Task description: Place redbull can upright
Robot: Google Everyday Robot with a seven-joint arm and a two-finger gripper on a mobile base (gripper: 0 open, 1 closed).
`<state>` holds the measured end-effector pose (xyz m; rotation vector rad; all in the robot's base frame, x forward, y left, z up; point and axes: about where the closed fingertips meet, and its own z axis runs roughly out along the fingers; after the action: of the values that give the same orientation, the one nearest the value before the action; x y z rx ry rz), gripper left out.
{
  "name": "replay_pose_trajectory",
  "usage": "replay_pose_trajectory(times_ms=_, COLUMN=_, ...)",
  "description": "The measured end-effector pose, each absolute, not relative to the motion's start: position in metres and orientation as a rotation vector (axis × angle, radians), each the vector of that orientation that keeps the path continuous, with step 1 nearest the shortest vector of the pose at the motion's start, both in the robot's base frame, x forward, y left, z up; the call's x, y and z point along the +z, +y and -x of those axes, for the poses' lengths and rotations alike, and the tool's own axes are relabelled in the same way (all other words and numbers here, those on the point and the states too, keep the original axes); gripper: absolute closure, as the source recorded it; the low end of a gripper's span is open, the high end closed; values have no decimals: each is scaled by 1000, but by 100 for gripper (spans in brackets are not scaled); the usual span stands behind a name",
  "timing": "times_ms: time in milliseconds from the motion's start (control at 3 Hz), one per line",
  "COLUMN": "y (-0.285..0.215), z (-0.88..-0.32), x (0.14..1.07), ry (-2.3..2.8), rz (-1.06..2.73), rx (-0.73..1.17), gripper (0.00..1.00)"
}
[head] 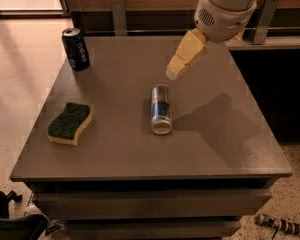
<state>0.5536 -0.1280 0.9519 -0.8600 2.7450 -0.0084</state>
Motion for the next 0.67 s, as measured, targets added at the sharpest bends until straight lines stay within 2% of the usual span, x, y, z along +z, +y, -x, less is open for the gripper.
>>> replay_pose_trajectory(times_ms=667, y=-124, z=-556, x=949, ry=2781, rz=814, rx=-9, gripper=0)
